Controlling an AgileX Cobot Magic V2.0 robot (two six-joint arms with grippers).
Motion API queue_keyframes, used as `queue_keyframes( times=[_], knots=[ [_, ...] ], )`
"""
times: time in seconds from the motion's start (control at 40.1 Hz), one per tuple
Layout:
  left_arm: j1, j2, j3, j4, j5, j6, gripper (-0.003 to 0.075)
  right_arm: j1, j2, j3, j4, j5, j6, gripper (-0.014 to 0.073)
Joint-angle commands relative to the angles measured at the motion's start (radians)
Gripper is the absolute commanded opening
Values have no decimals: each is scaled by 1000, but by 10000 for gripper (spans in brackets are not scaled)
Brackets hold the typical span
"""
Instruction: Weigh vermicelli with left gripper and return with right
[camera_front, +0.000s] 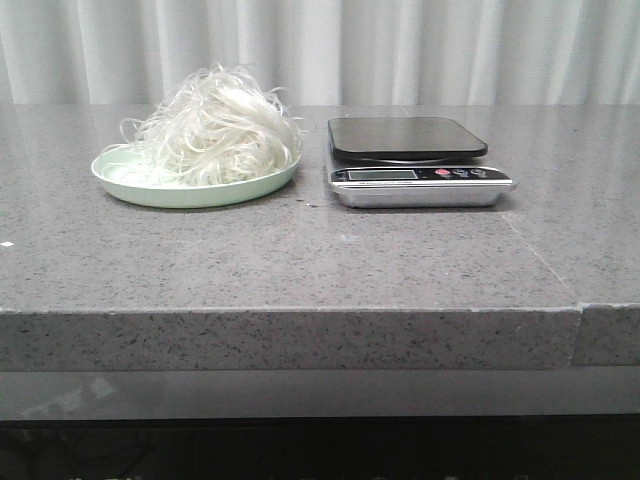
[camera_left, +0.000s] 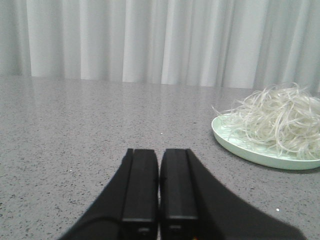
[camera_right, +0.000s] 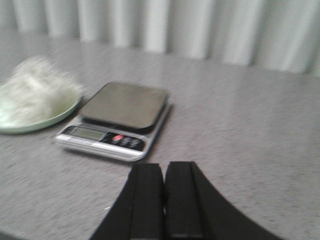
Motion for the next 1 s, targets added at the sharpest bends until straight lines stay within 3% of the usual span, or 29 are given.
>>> queue_keyframes(
  times=[0.0, 0.225, 0.399, 0.799, 0.974],
  knots=[
    [2, -24, 36, -9, -87, -12, 156, -55, -75, 98, -1, -203, -11, 158],
    [2, -24, 36, -9, -87, -12, 156, -148, -240, 297, 51, -293, -11, 158],
    [2, -24, 36, -9, -87, -12, 156, -162, -260, 384, 54, -344, -11, 158],
    [2, -24, 36, -9, -87, -12, 156, -162, -260, 383, 51, -302, -6, 158],
    [2, -24, 36, -9, -87, -12, 156, -167, -260, 383, -74, -320, 150, 158]
  ],
)
